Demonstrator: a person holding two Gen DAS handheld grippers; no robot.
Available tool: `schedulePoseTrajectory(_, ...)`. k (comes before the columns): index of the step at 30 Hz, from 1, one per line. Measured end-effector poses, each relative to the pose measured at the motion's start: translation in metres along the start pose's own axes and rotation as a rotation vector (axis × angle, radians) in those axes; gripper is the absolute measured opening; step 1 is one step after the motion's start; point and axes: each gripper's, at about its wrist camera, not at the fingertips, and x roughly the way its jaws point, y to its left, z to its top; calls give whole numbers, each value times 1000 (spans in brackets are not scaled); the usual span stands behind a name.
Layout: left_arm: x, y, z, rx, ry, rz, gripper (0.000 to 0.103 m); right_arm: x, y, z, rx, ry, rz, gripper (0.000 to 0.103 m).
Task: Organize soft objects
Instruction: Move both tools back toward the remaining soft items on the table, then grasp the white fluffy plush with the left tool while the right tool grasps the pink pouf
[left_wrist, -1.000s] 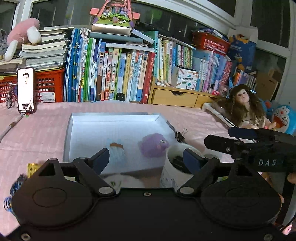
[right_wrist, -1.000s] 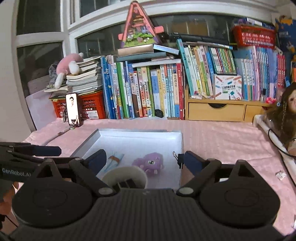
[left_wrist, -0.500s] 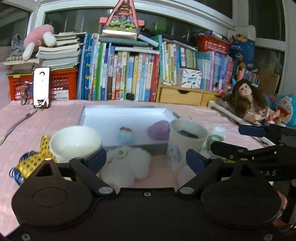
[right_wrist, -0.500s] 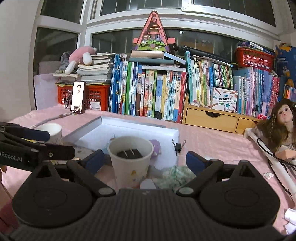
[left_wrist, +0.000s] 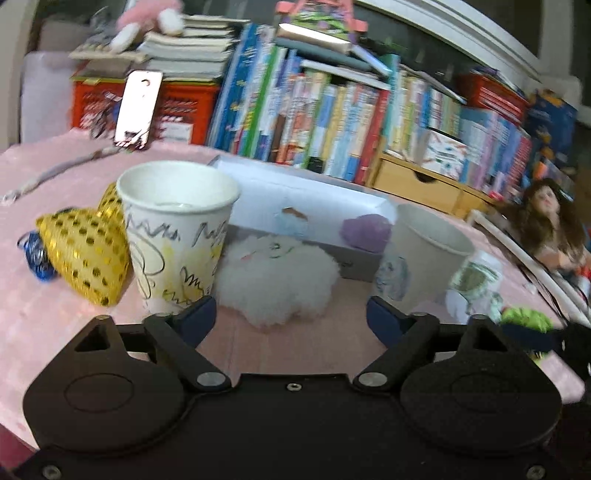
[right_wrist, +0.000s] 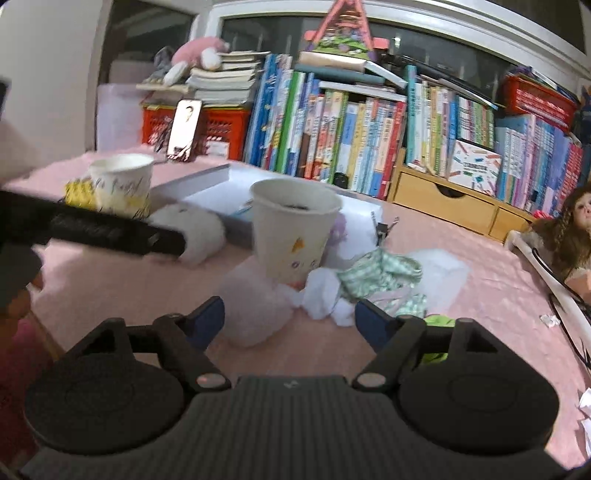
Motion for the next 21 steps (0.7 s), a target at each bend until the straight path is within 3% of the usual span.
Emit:
schedulePoseTrajectory(9, 20, 16, -3, -193, -6, 72, 62, 10, 18, -4, -44, 10, 17, 81)
schedulePoseTrajectory(15, 23, 35, -8, -417, -76, 39, 59, 16, 21, -3, -37, 15, 11, 81)
schedulePoseTrajectory(19, 27, 40, -8, -493, -89, 34, 58, 17, 20, -4, -43, 16, 6, 81)
schedulePoseTrajectory(21, 30, 41, -7, -515, -83, 44, 44, 19, 20, -4, -46, 21, 8, 81)
